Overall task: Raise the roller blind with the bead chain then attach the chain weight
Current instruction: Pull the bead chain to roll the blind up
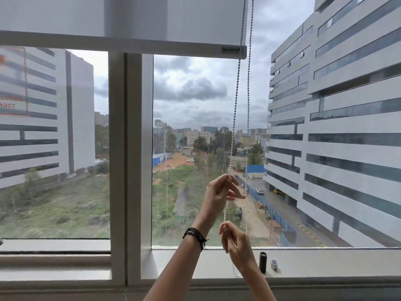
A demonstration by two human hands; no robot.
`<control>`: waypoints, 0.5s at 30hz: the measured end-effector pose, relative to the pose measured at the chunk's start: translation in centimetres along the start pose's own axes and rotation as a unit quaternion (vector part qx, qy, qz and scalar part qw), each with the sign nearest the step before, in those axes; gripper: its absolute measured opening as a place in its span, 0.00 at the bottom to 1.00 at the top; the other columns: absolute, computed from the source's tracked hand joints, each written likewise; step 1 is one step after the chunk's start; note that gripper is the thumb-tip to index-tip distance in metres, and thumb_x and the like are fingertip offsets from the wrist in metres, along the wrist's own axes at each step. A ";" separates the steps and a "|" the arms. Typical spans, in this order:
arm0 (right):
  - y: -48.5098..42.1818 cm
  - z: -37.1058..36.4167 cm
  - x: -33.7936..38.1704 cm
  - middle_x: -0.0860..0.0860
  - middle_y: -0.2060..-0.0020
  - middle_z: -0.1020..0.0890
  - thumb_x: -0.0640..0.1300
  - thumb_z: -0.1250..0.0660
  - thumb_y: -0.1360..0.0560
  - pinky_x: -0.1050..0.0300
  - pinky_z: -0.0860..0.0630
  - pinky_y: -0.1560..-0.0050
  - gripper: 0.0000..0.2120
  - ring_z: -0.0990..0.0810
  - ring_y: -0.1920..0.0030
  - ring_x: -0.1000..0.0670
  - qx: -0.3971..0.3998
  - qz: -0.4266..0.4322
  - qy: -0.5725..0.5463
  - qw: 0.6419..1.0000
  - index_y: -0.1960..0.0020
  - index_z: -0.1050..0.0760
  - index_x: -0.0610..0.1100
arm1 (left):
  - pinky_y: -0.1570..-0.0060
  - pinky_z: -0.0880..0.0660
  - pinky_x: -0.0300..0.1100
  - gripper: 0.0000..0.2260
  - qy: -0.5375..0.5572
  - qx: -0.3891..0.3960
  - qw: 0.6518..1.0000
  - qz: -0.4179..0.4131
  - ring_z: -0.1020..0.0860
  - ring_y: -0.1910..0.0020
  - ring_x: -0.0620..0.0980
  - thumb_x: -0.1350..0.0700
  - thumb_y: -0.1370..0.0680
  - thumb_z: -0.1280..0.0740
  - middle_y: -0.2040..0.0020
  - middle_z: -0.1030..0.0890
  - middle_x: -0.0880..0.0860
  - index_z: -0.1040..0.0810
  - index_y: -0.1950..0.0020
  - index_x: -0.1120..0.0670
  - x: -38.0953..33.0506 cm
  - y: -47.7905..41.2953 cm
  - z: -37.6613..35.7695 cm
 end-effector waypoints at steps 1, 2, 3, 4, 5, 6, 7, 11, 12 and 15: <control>0.3 0.0 -0.6 0.52 0.79 0.31 0.27 0.46 0.23 0.62 0.38 0.74 0.17 0.36 0.76 0.55 0.005 -0.006 0.007 1.000 0.62 0.29 0.45 | 0.66 0.23 0.35 0.10 -0.002 0.000 1.000 0.003 0.18 0.69 0.40 0.63 0.18 0.46 0.68 0.21 0.55 0.26 0.53 0.61 0.6 0.3 -0.1; 0.6 0.0 -1.3 0.52 0.79 0.31 0.27 0.46 0.23 0.62 0.37 0.73 0.18 0.36 0.76 0.55 0.008 -0.012 0.014 1.000 0.62 0.29 0.47 | 0.65 0.22 0.36 0.10 -0.003 0.000 1.000 0.008 0.18 0.69 0.41 0.63 0.18 0.46 0.68 0.21 0.55 0.26 0.53 0.61 1.3 0.6 -0.2; 0.9 0.0 -2.0 0.51 0.80 0.31 0.27 0.45 0.23 0.63 0.37 0.73 0.18 0.35 0.76 0.56 0.011 -0.019 0.021 1.000 0.62 0.29 0.47 | 0.65 0.22 0.37 0.10 -0.002 0.001 1.000 0.014 0.18 0.69 0.41 0.63 0.18 0.45 0.69 0.21 0.55 0.26 0.53 0.61 2.0 0.9 -0.3; 1.2 0.0 -2.7 0.51 0.80 0.30 0.27 0.45 0.24 0.64 0.37 0.73 0.19 0.35 0.77 0.56 0.015 -0.027 0.028 0.999 0.63 0.29 0.48 | 0.67 0.22 0.35 0.10 0.003 0.002 1.000 0.023 0.18 0.69 0.42 0.63 0.18 0.45 0.70 0.21 0.53 0.26 0.54 0.61 2.8 1.2 -0.5; 1.6 -0.1 -3.5 0.51 0.81 0.30 0.27 0.46 0.24 0.65 0.37 0.73 0.19 0.35 0.77 0.56 0.020 -0.036 0.035 0.999 0.63 0.30 0.48 | 0.68 0.23 0.33 0.10 0.009 0.003 0.999 0.032 0.18 0.69 0.42 0.63 0.18 0.45 0.71 0.21 0.51 0.26 0.55 0.61 3.6 1.6 -0.7; 1.9 -0.2 -4.2 0.51 0.81 0.30 0.26 0.46 0.25 0.65 0.37 0.73 0.19 0.35 0.77 0.57 0.026 -0.047 0.041 0.998 0.63 0.30 0.48 | 0.69 0.24 0.32 0.11 0.015 0.007 0.999 0.043 0.18 0.70 0.42 0.63 0.18 0.45 0.72 0.21 0.49 0.26 0.56 0.60 4.3 2.0 -0.9; 2.4 -0.3 -5.0 0.51 0.81 0.30 0.27 0.46 0.25 0.66 0.37 0.73 0.19 0.35 0.77 0.57 0.029 -0.059 0.046 0.997 0.63 0.30 0.47 | 0.69 0.24 0.32 0.11 0.017 0.013 0.998 0.053 0.18 0.70 0.43 0.62 0.18 0.44 0.72 0.21 0.48 0.25 0.56 0.58 5.1 2.5 -1.1; 4.6 -0.5 -7.9 0.52 0.81 0.31 0.29 0.44 0.23 0.65 0.38 0.73 0.19 0.34 0.76 0.55 0.042 -0.101 0.060 0.992 0.65 0.30 0.49 | 0.66 0.25 0.33 0.12 0.010 0.035 0.994 0.098 0.18 0.68 0.45 0.60 0.18 0.44 0.69 0.20 0.50 0.24 0.56 0.55 8.0 4.7 -1.6; 5.2 -0.7 -8.3 0.53 0.80 0.31 0.29 0.44 0.24 0.65 0.38 0.73 0.19 0.34 0.76 0.56 0.044 -0.104 0.071 0.991 0.65 0.30 0.48 | 0.66 0.25 0.33 0.12 0.009 0.035 0.993 0.109 0.18 0.68 0.45 0.60 0.18 0.45 0.70 0.20 0.49 0.24 0.57 0.55 8.7 5.3 -1.6; 7.0 -1.1 -9.2 0.55 0.77 0.32 0.29 0.42 0.24 0.65 0.37 0.72 0.18 0.34 0.76 0.57 0.050 -0.107 0.089 0.989 0.66 0.31 0.49 | 0.66 0.25 0.34 0.13 0.011 0.036 0.990 0.136 0.18 0.69 0.45 0.62 0.17 0.46 0.72 0.21 0.49 0.25 0.57 0.56 10.7 7.1 -1.7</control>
Point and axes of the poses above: each hand's wrist, its own y-axis away from the middle knuckle, its own z-axis out of the back of the hand, x = y × z, the point moved 5 cm from there along -y, towards the middle knuckle
